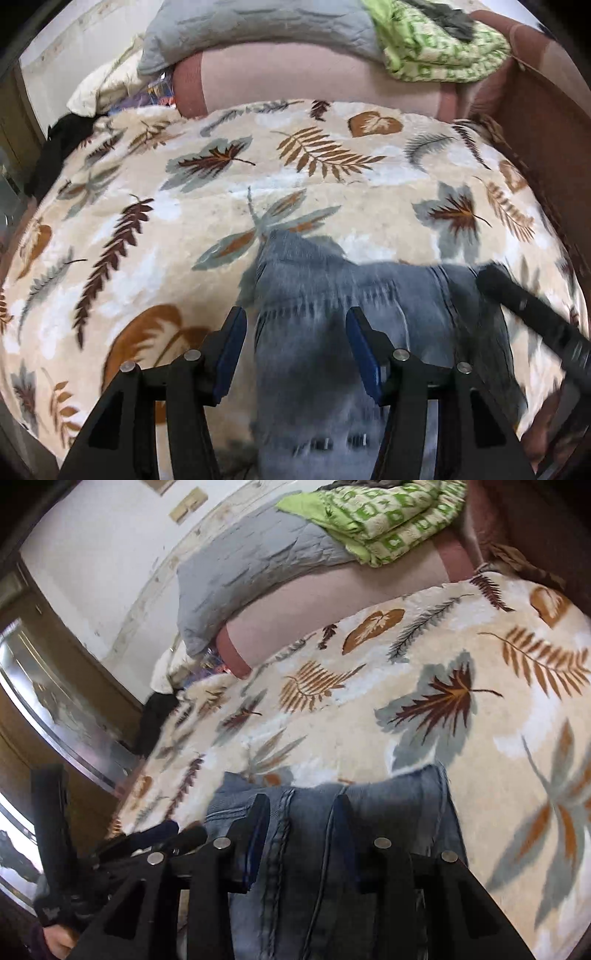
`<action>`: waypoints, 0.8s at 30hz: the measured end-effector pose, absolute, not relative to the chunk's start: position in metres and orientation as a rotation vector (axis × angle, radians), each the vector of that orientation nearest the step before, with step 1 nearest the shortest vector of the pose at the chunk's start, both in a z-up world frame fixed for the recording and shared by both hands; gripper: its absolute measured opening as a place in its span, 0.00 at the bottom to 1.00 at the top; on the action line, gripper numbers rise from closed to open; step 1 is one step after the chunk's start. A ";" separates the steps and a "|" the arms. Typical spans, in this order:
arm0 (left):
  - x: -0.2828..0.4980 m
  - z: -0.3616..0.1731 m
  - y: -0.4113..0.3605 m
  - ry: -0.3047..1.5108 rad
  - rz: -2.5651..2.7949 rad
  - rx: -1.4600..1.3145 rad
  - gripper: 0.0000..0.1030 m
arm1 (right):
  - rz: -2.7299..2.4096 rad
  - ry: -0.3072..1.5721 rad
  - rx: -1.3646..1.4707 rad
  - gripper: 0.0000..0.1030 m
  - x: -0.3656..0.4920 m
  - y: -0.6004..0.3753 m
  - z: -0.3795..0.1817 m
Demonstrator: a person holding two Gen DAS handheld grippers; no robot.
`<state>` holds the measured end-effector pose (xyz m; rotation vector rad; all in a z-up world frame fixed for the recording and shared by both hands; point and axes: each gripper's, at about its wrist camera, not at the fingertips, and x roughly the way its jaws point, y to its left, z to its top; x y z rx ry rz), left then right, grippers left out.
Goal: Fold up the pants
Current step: 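Release the jeans and press the folded bundle flat with both grippers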
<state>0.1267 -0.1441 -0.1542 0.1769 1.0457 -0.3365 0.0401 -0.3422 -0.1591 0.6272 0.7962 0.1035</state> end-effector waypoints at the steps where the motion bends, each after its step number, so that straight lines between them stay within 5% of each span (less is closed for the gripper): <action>1: 0.132 -0.161 -0.147 1.062 -0.319 0.184 0.55 | 0.099 0.824 0.617 0.40 0.048 -0.341 -0.166; 4: 0.151 -0.194 -0.155 1.172 -0.296 0.194 0.58 | 0.091 0.889 0.628 0.41 0.061 -0.344 -0.188; 7: 0.155 -0.210 -0.152 1.180 -0.265 0.200 0.77 | 0.102 0.887 0.606 0.41 0.060 -0.343 -0.189; 11: 0.150 -0.199 -0.136 1.191 -0.290 0.139 0.78 | 0.135 0.841 0.671 0.43 0.044 -0.353 -0.177; 13: 0.141 -0.190 -0.125 1.167 -0.298 0.143 0.77 | 0.135 0.817 0.748 0.67 0.025 -0.369 -0.173; 14: 0.135 -0.185 -0.118 1.149 -0.302 0.145 0.77 | 0.119 0.805 0.764 0.70 0.018 -0.373 -0.172; 24: 0.083 -0.172 -0.047 1.159 -0.393 0.038 0.77 | 0.079 0.820 0.931 0.74 -0.042 -0.423 -0.183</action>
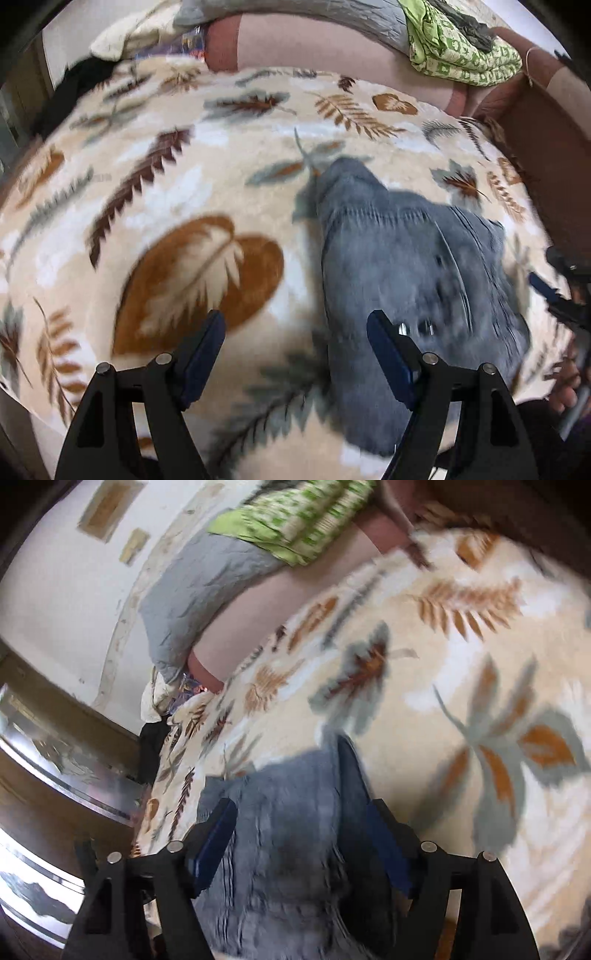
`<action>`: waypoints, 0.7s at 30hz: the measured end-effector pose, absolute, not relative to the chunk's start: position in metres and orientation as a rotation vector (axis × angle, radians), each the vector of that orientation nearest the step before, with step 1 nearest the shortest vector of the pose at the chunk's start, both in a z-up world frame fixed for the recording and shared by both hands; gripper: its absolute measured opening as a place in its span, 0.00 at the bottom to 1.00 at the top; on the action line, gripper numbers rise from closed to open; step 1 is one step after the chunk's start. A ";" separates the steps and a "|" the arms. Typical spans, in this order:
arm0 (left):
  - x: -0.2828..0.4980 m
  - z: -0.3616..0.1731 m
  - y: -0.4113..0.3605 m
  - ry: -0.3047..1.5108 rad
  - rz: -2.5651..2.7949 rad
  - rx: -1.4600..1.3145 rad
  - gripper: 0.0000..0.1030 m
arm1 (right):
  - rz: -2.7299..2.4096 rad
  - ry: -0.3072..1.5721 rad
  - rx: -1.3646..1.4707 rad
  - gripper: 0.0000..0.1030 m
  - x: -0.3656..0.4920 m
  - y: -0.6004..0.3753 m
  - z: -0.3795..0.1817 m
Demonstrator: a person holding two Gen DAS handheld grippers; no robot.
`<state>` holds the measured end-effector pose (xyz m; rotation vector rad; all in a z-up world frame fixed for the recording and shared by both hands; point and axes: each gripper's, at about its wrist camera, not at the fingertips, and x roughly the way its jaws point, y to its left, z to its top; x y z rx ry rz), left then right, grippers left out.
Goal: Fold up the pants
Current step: 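Release the jeans and press the folded bundle flat with both grippers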
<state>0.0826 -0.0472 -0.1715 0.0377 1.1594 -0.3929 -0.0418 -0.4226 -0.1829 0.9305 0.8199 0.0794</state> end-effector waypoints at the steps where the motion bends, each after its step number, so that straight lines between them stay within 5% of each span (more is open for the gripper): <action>1: 0.080 -0.175 -0.043 1.176 -0.399 0.014 0.77 | 0.081 0.832 0.951 0.74 -0.048 -0.425 -0.187; 9: 0.063 -0.187 -0.033 1.255 -0.462 -0.118 0.77 | 0.079 0.874 0.937 0.74 -0.068 -0.421 -0.196; 16: 0.044 -0.199 -0.056 1.219 -0.398 0.078 0.78 | 0.212 0.717 0.726 0.74 -0.079 -0.381 -0.159; 21: 0.034 -0.198 -0.066 1.161 -0.384 0.175 0.78 | 0.222 1.050 0.437 0.74 -0.052 -0.321 -0.201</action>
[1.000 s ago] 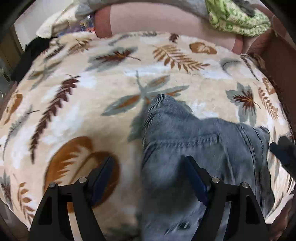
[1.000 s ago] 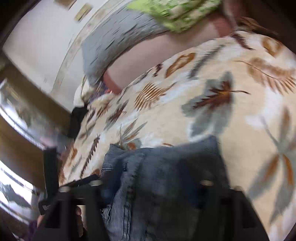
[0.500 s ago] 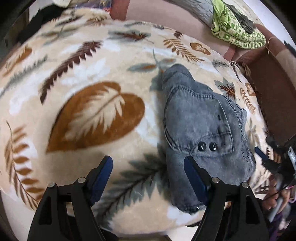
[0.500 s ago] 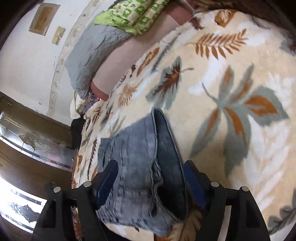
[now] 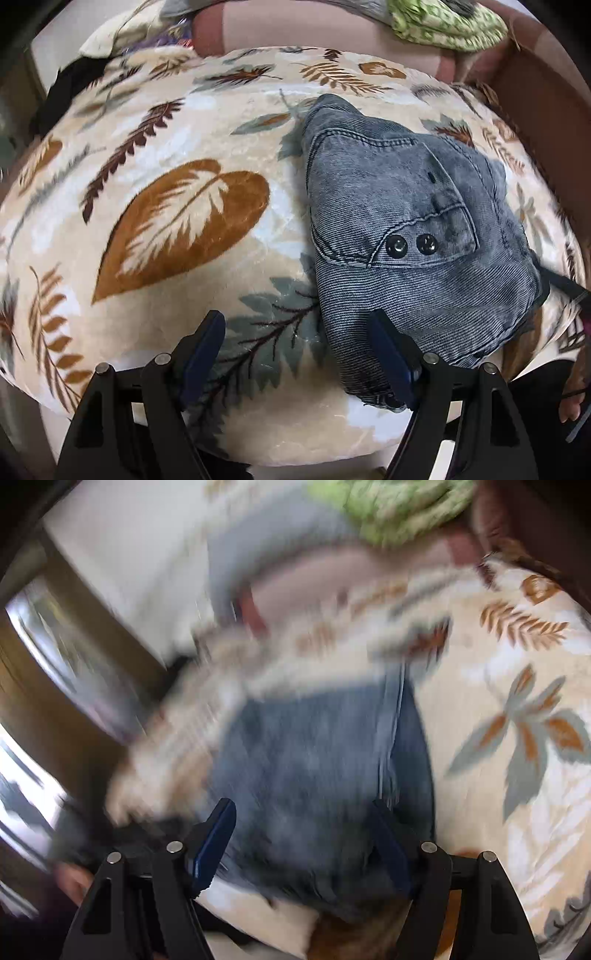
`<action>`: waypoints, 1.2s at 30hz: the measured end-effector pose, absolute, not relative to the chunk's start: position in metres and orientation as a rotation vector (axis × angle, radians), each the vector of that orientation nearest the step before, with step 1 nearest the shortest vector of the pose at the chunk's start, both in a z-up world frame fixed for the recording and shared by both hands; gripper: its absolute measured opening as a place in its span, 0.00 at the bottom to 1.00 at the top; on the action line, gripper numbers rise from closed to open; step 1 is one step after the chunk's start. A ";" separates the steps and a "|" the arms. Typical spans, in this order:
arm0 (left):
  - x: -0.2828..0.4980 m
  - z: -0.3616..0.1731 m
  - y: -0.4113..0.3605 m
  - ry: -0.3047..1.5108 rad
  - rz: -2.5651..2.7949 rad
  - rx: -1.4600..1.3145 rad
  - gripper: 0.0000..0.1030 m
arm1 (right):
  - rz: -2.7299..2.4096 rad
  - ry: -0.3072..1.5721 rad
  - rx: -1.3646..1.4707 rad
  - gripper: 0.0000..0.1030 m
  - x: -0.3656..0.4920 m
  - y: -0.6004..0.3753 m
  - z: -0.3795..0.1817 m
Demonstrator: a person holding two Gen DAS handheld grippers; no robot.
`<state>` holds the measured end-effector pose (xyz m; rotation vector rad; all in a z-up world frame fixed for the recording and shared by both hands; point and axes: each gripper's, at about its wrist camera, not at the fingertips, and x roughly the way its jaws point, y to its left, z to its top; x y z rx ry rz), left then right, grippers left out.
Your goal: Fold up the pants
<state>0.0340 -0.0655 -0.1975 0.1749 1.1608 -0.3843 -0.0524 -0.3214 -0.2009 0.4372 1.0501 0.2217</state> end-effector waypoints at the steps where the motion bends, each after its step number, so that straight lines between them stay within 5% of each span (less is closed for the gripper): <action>1: 0.034 -0.199 -0.067 1.163 -0.385 0.191 0.78 | 0.206 1.046 0.366 0.74 -0.053 -0.313 -0.202; 5: 0.039 -0.195 -0.058 1.185 -0.386 0.163 0.78 | 0.225 1.033 0.366 0.76 -0.058 -0.314 -0.194; 16: 0.053 -0.153 -0.042 1.115 -0.422 -0.030 0.78 | 0.102 0.816 1.000 0.76 -0.076 -0.426 -0.205; 36: 0.044 -0.153 -0.083 1.193 -0.446 -0.002 0.78 | 0.149 0.837 0.985 0.77 -0.065 -0.418 -0.205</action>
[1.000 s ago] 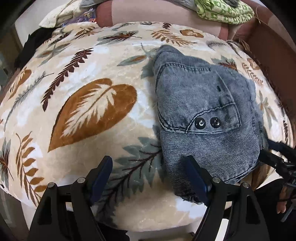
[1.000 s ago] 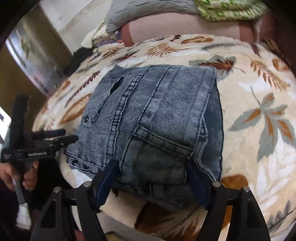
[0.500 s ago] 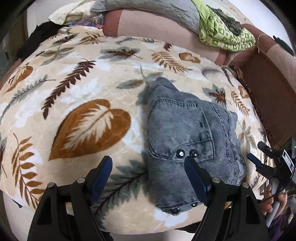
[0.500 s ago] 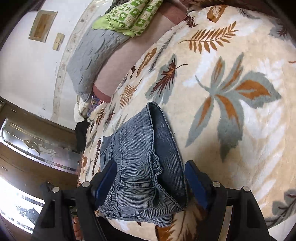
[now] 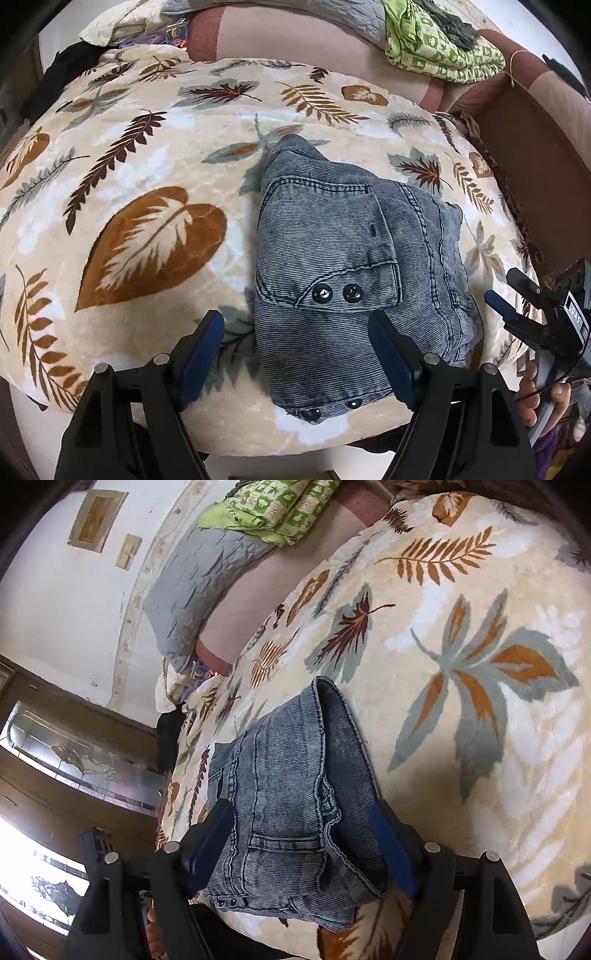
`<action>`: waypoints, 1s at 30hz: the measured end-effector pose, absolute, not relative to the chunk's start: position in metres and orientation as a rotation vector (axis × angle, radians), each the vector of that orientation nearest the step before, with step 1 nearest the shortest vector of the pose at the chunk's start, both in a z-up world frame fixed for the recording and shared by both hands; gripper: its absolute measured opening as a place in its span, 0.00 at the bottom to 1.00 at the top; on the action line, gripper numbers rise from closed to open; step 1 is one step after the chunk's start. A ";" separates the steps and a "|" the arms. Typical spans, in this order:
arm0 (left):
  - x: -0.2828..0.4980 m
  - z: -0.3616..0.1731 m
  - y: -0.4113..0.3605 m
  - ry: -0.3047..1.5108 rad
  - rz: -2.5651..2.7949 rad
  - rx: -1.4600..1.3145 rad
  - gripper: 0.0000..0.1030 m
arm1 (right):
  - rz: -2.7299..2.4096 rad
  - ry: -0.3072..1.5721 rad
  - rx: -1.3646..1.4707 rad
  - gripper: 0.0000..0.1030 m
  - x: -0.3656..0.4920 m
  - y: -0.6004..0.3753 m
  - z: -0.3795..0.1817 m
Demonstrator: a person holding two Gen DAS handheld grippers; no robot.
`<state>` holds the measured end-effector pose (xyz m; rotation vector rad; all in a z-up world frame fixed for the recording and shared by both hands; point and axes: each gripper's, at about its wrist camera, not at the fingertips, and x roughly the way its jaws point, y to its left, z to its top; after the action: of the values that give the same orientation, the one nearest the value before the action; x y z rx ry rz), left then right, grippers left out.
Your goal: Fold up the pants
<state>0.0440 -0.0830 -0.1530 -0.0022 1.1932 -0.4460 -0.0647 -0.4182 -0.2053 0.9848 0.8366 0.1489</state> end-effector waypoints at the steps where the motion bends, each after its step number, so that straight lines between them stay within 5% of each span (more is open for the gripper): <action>1: 0.044 -0.152 -0.084 1.194 -0.444 0.001 0.78 | 0.150 0.835 0.982 0.77 -0.065 -0.418 -0.205; 30: 0.050 -0.162 -0.087 1.234 -0.408 -0.001 0.78 | 0.119 0.891 0.972 0.77 -0.067 -0.422 -0.215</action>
<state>0.0504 -0.0868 -0.1619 -0.0013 1.2344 -0.4083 -0.0674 -0.4221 -0.2151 0.9718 0.8909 0.1187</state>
